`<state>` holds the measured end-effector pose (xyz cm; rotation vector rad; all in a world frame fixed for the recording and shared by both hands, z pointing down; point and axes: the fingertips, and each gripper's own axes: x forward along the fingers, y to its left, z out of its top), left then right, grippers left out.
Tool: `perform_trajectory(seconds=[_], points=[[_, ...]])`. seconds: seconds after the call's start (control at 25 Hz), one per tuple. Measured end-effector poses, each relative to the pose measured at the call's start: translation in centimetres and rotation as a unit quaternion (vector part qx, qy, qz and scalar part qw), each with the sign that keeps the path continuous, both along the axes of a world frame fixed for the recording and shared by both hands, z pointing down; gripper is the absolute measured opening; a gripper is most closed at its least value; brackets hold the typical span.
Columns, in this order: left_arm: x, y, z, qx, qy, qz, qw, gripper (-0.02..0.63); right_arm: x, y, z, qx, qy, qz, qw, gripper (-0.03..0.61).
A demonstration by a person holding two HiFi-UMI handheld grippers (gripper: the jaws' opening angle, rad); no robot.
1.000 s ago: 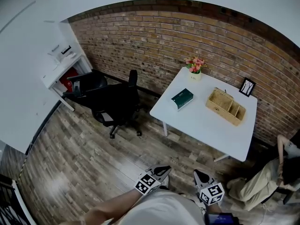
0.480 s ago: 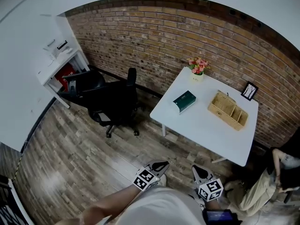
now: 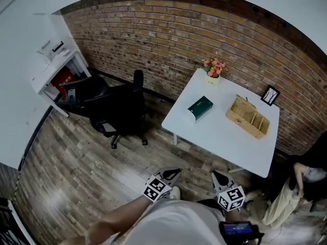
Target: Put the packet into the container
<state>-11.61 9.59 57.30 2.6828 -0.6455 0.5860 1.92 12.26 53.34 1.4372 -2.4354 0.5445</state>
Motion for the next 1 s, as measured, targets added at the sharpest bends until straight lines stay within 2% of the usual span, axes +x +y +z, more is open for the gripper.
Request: perform_trajectory(seconds=[0.24,0.36,0.68,1.0], points=[[-1.2,-1.6,-0.6,-0.008,0.019,-0.027,0.9994,0.026,-0.2,-1.4,-0.2,-0.001,0.011,-0.001,1.000,0.012],[-1.2,-2.0,-0.6,-0.014,0.025,-0.034,0.9990,0.026,-0.4,-2.0,-0.3,-0.002,-0.004,-0.002,1.000,0.012],[0.1,-3.8,-0.4,-0.019,0.014,-0.046,0.9986,0.026,0.0,-5.1,0.8,-0.010,-0.022,-0.021,0.999,0.012],[1.6,-7.6,-0.3,-0.019,-0.001,-0.082,0.9965,0.026,1.4,-10.3,1.3,-0.004,-0.026,-0.073,0.997,0.012]])
